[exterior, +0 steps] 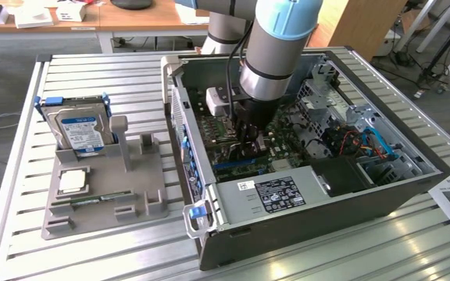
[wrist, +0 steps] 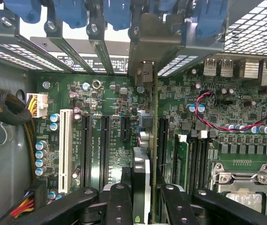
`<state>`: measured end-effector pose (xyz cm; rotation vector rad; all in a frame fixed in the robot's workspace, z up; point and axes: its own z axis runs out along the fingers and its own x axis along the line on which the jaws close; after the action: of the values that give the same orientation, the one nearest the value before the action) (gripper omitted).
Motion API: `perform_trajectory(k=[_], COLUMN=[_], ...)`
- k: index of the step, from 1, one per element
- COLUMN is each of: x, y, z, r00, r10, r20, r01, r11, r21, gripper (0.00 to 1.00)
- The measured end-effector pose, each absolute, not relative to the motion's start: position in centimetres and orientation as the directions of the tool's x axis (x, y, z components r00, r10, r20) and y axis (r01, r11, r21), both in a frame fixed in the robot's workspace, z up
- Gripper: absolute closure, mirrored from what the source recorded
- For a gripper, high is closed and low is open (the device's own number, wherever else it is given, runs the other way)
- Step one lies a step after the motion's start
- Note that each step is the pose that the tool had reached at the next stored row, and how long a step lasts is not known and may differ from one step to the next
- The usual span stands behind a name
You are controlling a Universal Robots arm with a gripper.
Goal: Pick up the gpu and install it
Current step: 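Insert the gpu into the slot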
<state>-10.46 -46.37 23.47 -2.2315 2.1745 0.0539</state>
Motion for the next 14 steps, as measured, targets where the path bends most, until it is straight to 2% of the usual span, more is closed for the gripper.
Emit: perform_trajectory(k=[14], x=[-10.49], y=[-46.37], z=[23.46], r00=[0.026], r10=[-0.999], r20=[-0.042], r01=[-1.000], r11=[-0.026], r21=[0.005], gripper=[0.72])
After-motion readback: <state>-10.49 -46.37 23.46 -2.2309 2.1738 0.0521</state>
